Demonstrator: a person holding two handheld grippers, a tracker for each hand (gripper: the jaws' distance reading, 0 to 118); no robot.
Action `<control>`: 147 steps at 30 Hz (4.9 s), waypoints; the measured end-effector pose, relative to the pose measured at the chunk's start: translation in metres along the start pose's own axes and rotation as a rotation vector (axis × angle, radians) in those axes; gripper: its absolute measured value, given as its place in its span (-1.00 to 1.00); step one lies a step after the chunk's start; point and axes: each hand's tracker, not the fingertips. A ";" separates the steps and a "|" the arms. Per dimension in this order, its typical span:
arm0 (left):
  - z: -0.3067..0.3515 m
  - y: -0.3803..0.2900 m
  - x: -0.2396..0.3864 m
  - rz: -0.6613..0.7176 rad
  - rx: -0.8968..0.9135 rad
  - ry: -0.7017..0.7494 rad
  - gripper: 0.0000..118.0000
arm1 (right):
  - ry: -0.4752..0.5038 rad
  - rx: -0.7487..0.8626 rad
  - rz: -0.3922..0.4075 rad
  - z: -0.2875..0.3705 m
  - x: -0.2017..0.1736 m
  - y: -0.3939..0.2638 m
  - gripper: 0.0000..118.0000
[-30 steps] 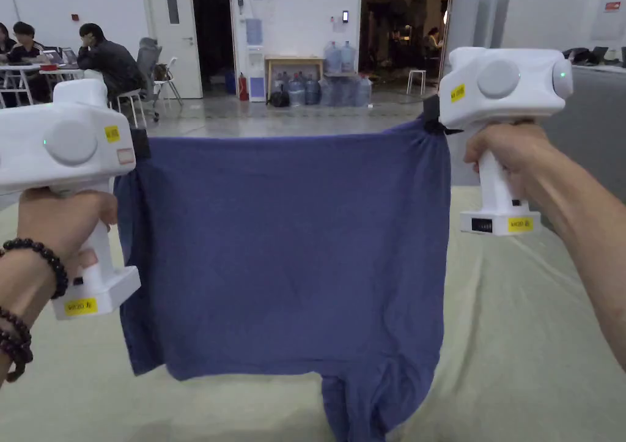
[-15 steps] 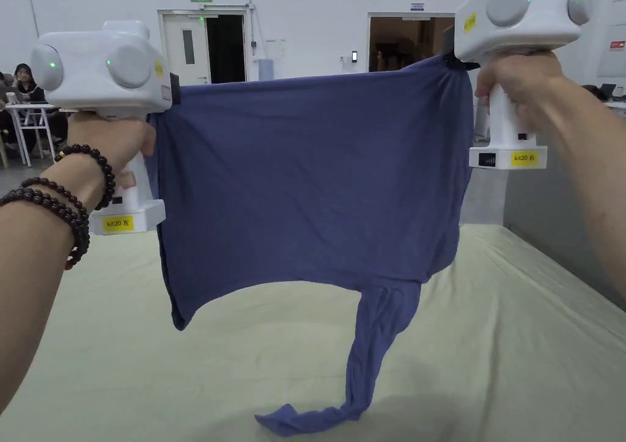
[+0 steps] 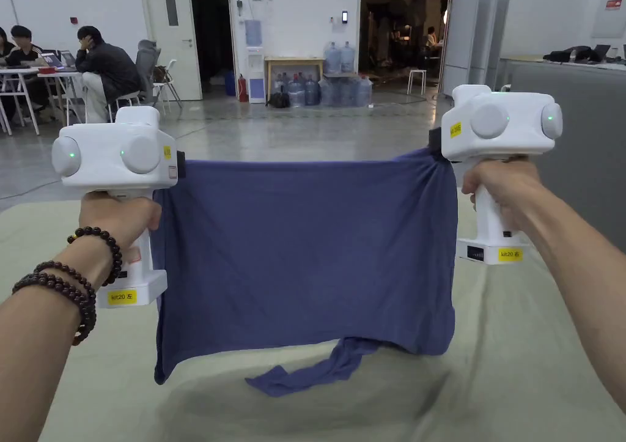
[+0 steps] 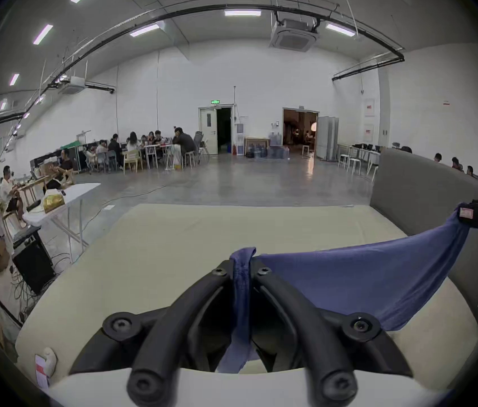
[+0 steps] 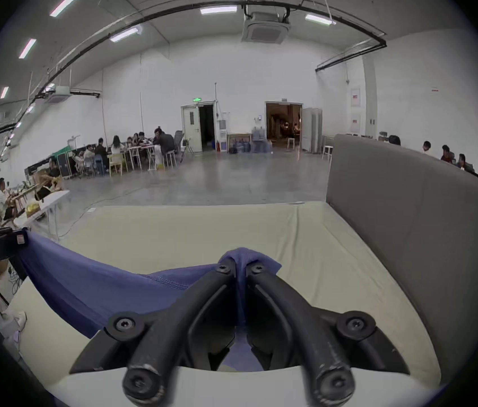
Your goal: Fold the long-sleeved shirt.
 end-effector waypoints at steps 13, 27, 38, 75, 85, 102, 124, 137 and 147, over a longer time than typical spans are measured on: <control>0.094 -0.110 0.118 -0.132 -0.035 -0.060 -0.97 | 0.088 -0.095 0.164 0.146 0.002 -0.160 -0.99; 0.117 -0.261 0.210 -0.159 -0.548 -0.150 -0.97 | 0.242 -0.754 0.241 0.200 0.016 -0.367 -0.99; 0.088 -0.271 0.219 -0.224 -0.728 -0.161 -0.97 | 0.288 -0.926 0.352 0.197 0.009 -0.396 -0.99; -0.003 -0.256 0.096 0.007 -0.422 -0.122 -1.00 | -0.044 -0.650 0.078 -0.139 0.040 -0.279 -0.06; 0.005 -0.265 0.094 0.017 -0.441 -0.099 -1.00 | -0.083 -0.734 0.107 -0.132 0.019 -0.297 -1.00; 0.017 -0.251 0.112 -0.002 -0.418 -0.119 -1.00 | 0.277 -0.543 0.222 0.100 0.005 -0.292 -1.00; 0.017 -0.257 0.105 -0.001 -0.440 -0.108 -1.00 | 0.135 -0.450 -0.044 0.134 0.056 -0.303 -1.00; -0.082 -0.268 -0.007 -0.069 -0.679 0.048 -0.03 | 0.183 -0.488 -0.021 0.098 0.033 -0.307 -1.00; -0.059 -0.241 0.033 -0.079 -0.608 -0.039 -1.00 | 0.210 -0.623 0.035 0.000 0.012 -0.299 0.05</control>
